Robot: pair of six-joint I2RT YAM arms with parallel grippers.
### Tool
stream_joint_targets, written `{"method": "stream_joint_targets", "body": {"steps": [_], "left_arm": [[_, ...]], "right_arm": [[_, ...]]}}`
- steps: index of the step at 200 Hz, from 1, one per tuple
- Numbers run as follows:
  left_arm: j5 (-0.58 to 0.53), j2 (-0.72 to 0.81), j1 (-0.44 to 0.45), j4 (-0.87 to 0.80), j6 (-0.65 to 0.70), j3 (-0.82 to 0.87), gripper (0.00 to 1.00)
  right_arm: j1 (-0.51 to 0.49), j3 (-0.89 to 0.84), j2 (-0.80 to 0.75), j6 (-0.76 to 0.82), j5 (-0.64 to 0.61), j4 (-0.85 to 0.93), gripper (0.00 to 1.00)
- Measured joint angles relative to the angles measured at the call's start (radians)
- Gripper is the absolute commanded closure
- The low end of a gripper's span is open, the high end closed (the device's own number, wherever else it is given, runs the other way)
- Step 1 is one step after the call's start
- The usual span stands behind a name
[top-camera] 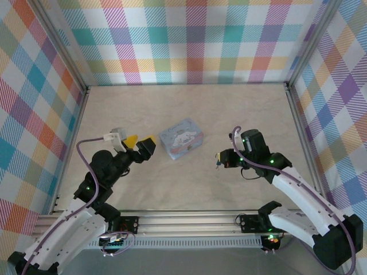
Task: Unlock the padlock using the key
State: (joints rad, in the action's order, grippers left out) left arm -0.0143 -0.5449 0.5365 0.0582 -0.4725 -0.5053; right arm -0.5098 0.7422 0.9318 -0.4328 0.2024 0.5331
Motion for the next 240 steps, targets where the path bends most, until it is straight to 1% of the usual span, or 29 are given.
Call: {"method": "stream_joint_targets", "body": {"steps": [32,63,121,181,240], "left_arm": [[-0.007,0.003,0.0,0.001,0.0,0.013,0.0],[-0.017,0.001,0.0,0.001,-0.001,0.013,0.0],[-0.025,-0.036,0.0,0.002,-0.027,0.013,0.0],[-0.025,-0.051,0.0,0.001,-0.035,0.013,0.0],[-0.025,-0.073,0.0,0.001,-0.036,0.013,0.0]], "right_arm": [[0.0,-0.04,0.005,-0.011,0.011,0.037,1.0],[0.0,-0.099,0.061,-0.028,0.025,0.032,1.0],[0.0,-0.144,0.173,-0.034,0.06,-0.029,1.0],[0.0,-0.187,0.229,-0.049,0.072,-0.11,0.99],[0.0,-0.187,0.303,-0.057,0.087,-0.17,0.99]]}}
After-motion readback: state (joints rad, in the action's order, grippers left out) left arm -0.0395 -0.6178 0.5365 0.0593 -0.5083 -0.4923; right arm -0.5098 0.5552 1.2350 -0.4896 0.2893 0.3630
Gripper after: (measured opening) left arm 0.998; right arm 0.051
